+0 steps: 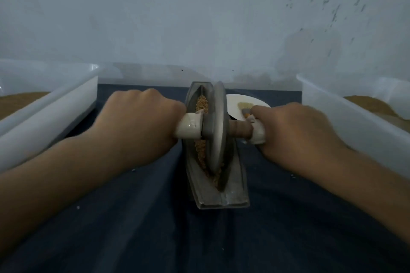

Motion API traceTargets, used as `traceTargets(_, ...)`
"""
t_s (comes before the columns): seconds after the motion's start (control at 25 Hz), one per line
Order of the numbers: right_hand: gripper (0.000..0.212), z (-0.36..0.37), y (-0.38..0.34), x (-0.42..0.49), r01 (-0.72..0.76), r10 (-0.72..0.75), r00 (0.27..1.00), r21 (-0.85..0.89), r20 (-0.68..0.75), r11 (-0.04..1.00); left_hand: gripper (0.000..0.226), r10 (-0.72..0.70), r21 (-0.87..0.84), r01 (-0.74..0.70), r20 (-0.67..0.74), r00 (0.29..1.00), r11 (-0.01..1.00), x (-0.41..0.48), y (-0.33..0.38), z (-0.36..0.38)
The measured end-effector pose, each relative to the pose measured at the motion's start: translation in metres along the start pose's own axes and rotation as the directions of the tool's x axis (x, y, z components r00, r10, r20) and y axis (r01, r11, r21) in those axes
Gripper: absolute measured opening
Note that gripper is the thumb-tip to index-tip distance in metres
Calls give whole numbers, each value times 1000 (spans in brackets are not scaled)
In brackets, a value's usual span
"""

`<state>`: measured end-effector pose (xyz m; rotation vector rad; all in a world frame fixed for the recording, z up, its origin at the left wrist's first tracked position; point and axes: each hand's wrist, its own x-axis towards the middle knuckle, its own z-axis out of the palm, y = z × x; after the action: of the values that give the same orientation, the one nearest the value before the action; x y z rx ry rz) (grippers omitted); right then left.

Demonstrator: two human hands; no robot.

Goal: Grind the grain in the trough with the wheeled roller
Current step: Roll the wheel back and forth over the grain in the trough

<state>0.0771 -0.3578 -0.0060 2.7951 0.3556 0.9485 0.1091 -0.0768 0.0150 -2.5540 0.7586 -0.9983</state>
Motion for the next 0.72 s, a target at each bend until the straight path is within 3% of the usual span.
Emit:
traceTargets(0.04, 24, -10, 1, -6, 7, -7, 1000, -7, -2, 1000, 18, 40, -37, -41, -39, 998, 998, -6, -6, -5)
traceTargets(0.12, 24, -11, 0, -5, -5, 5, 1000, -35, 5, 999, 17, 44, -91, -41, 32, 999, 995, -6, -10, -3)
traceTargets(0.2, 24, 2, -7, 14, -55, 55, 998, -96, 3, 994, 19, -51, -62, 62, 168, 985, 996, 5, -5, 16)
traceTargets(0.28, 21, 26, -11, 49, -106, 106, 994, -85, -2, 991, 12, -150, -17, 156, 186, 971, 988, 36, -3, 45)
traceTargets(0.44, 17, 45, -10, 95, -141, 145, 989, -75, 43, 987, 14, -260, -85, 295, 286, 922, 952, 75, -9, 60)
traceTargets(0.56, 18, 29, -11, 58, -99, 103, 993, -66, 63, 993, 8, -195, -24, 200, 137, 971, 979, 36, 2, 40)
traceTargets(0.64, 22, 7, -10, 17, -54, 55, 998, -69, 15, 996, 33, -79, 17, 79, 0, 997, 997, 2, 7, 15)
traceTargets(0.72, 25, -12, -3, -10, -26, 25, 1000, -43, -8, 999, 40, 5, 4, -5, -96, 995, 1000, -11, 0, -3)
